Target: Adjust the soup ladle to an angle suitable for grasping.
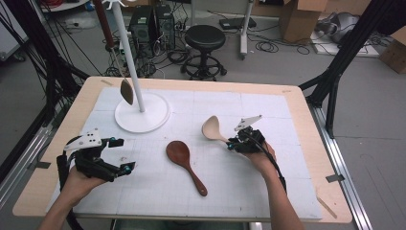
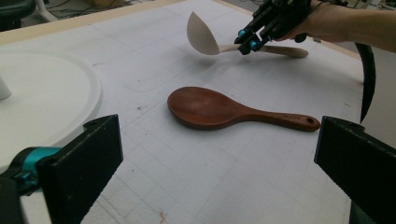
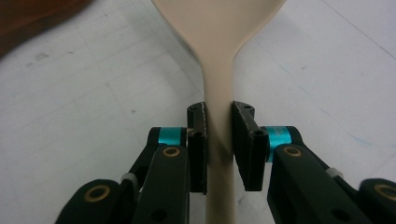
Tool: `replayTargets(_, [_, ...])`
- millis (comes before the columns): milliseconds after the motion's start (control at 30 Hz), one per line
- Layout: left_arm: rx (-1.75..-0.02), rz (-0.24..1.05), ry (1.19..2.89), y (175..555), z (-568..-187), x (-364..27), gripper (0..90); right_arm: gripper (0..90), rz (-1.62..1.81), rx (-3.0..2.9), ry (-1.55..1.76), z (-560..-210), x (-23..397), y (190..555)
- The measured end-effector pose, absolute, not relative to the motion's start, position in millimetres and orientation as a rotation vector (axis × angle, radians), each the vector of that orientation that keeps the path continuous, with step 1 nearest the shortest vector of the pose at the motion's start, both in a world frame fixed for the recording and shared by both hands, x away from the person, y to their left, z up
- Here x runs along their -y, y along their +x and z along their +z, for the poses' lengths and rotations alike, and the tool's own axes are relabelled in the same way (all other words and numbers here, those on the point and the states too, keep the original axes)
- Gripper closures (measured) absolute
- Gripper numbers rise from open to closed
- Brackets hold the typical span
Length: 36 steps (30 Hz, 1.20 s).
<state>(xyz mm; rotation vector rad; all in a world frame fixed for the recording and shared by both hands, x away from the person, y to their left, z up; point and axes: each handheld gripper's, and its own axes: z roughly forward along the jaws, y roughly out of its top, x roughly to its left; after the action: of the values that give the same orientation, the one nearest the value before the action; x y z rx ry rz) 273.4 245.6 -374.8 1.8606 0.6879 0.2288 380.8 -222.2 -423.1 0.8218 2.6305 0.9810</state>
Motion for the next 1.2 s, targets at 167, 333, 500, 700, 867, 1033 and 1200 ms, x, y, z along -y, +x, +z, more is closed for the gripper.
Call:
replayTargets(167, [-0.688, 0.226, 1.857, 274, -375, -246, 1.7, 77.3, 1.007, -2.654, 0.772, -417, 212, 377])
replayTargets(333, [-0.687, 0.226, 1.858, 273, -375, -246, 1.7, 77.3, 1.027, -2.690, 0.704, -415, 197, 373])
replayTargets(500, [-0.685, 0.227, 1.856, 273, -374, -246, 1.7, 77.3, 1.042, -2.739, 0.626, -415, 177, 369])
replayTargets(700, [-0.686, 0.225, 1.853, 273, -374, -246, 1.7, 77.3, 1.057, -2.778, 0.537, -414, 154, 363])
replayTargets(867, [-0.683, 0.227, 1.850, 273, -372, -246, 1.7, 77.2, 1.074, -2.801, 0.475, -412, 139, 358])
replayTargets(1033, [-0.684, 0.222, 1.848, 273, -372, -245, 1.7, 77.2, 1.078, -2.836, 0.393, -409, 122, 351])
replayTargets(1200, [-0.679, 0.223, 1.851, 273, -372, -245, 1.7, 77.2, 1.084, -2.860, 0.315, -408, 104, 344])
